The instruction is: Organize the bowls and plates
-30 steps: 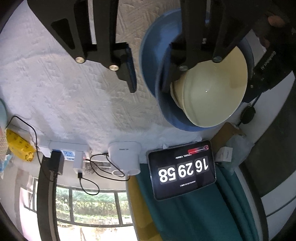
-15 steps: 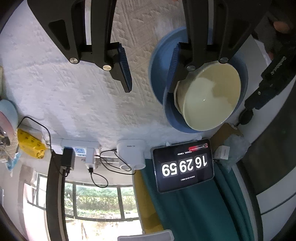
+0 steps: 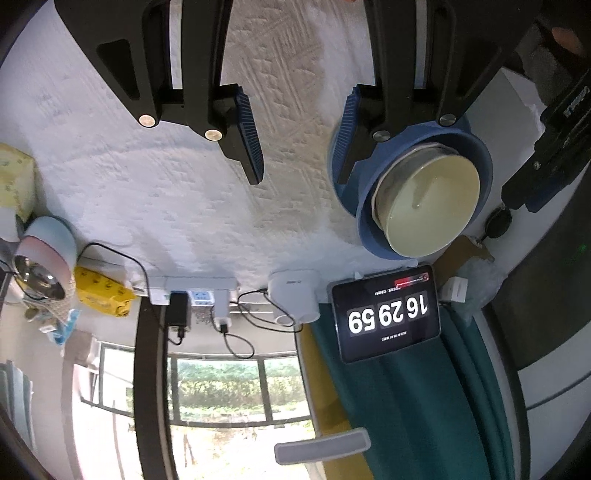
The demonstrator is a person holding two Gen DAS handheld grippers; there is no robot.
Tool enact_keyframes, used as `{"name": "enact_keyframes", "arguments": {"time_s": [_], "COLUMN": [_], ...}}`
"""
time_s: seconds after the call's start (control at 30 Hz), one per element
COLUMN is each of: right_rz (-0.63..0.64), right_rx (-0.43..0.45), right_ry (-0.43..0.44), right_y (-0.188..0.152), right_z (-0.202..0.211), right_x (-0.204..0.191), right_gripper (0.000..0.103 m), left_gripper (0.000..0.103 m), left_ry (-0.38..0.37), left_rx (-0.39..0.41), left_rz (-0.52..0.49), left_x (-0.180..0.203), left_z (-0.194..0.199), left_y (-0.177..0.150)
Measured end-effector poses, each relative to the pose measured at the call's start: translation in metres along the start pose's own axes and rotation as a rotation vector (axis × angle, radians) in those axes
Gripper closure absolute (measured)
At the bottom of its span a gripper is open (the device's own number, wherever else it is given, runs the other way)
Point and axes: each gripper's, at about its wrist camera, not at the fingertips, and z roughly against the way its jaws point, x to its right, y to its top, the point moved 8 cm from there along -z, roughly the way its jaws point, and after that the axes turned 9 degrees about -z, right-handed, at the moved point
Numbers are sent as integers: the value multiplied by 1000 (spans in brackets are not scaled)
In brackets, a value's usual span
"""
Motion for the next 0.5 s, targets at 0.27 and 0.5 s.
{"name": "enact_keyframes", "arguments": {"time_s": [0.27, 0.5], "right_rz": [-22, -38], "right_rx": [57, 104], "right_ry": [-36, -85], "right_y": [-7, -17], "right_z": [34, 62], "right_x": [13, 26], "right_gripper": [62, 62], "left_gripper": [15, 15], "left_ry": [-39, -69], "left_rx": [34, 54], "left_rz": [-31, -52], "left_x": [19, 34], "left_z": [25, 43], "left_y": [4, 5]}}
